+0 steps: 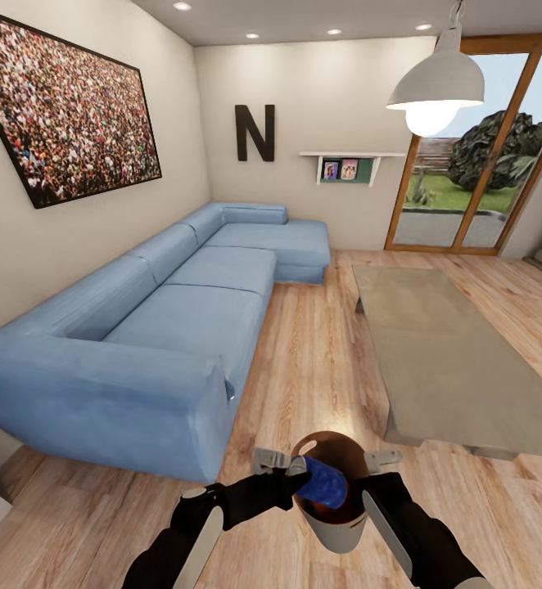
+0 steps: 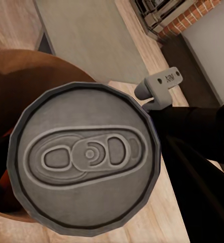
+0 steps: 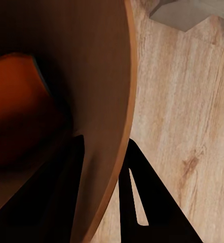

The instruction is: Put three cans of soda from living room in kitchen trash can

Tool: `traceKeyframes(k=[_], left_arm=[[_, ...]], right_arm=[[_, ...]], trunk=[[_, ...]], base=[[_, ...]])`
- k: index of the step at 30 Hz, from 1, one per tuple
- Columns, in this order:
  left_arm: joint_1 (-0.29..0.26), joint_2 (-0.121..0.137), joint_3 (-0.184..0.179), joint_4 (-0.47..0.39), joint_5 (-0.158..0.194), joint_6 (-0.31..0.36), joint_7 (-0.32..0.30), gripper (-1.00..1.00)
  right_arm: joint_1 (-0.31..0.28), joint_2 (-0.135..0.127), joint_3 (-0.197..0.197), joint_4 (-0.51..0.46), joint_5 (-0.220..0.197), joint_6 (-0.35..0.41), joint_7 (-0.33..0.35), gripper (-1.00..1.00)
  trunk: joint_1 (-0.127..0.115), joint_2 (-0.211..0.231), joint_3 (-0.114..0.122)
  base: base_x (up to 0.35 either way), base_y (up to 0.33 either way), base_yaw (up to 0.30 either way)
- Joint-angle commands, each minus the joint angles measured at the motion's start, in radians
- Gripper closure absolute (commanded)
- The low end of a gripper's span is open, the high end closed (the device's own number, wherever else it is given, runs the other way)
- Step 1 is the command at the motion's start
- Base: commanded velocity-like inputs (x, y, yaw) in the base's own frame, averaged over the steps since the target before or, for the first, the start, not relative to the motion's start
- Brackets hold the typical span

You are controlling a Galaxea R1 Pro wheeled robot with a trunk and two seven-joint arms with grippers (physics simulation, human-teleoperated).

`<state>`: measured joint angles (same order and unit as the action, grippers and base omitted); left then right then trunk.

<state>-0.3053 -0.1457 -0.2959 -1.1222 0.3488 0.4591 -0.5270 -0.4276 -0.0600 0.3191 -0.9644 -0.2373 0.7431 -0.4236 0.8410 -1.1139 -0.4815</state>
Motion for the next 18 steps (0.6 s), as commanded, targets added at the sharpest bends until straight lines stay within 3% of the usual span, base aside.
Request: traceKeyframes(k=[1,6,7,11,18], left_arm=[[0.000,0.000,0.001,0.000,-0.001,0.000,0.001,1.00],[0.000,0.000,0.002,0.000,-0.001,0.000,0.011,1.00],[0.000,0.000,0.003,0.000,-0.001,-0.001,0.065,1.00],[0.000,0.000,0.002,-0.001,0.002,-0.033,0.169,1.00],[0.000,0.000,0.001,0.000,0.004,-0.068,0.225,1.00]], right_arm=[[0.000,0.001,0.000,-0.001,0.004,-0.001,0.002,1.00],[0.000,0.001,0.000,-0.001,0.004,-0.001,0.002,1.00],[0.000,0.002,0.000,-0.001,0.004,-0.001,0.002,1.00],[0.000,0.005,0.000,-0.001,0.004,-0.001,0.002,1.00],[0.000,0.008,0.000,-0.001,0.004,-0.001,0.002,1.00]], trunk=[[0.000,0.000,0.000],[0.000,0.000,0.000],[0.000,0.000,0.000],[0.000,0.000,0.000],[0.000,0.000,0.000]], base=[[0.000,0.000,0.000],[0.000,0.000,0.000],[0.000,0.000,0.000],[0.000,0.000,0.000],[0.000,0.000,0.000]])
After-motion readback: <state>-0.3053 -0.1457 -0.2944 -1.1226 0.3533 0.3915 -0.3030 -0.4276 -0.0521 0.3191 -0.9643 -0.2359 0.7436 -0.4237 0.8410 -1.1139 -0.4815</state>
